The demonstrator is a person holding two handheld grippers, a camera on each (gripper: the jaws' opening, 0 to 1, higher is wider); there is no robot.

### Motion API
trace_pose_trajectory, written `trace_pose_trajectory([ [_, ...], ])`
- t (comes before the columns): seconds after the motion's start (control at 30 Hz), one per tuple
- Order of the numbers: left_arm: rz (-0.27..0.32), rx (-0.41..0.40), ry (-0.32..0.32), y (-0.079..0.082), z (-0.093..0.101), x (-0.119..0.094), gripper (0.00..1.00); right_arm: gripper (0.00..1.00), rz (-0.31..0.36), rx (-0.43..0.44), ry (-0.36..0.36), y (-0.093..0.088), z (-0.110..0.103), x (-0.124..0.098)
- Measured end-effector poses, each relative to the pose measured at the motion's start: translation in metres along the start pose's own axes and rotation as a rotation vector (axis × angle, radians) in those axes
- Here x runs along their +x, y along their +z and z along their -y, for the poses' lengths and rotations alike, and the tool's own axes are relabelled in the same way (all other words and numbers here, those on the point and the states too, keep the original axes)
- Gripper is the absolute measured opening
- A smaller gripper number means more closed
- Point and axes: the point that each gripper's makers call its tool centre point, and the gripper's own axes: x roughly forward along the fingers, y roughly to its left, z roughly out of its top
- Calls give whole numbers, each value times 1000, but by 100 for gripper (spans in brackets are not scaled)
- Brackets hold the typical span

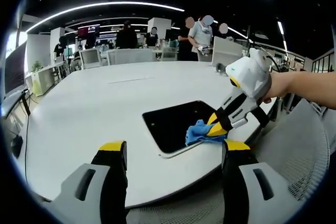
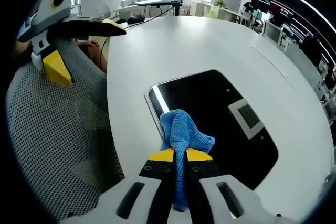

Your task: Wipe the mirror surface with the cleaning cloth until all visible marks leave the cleaned area.

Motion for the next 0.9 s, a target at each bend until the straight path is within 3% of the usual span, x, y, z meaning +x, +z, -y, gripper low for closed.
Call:
trace_pose_trajectory([
  [0.33, 1, 0, 1, 0, 0, 0, 72, 0, 46, 54, -53, 6, 18, 5],
  [0.9, 0, 2, 6, 1, -1, 2, 71, 0, 31, 47, -75, 14, 45, 15],
])
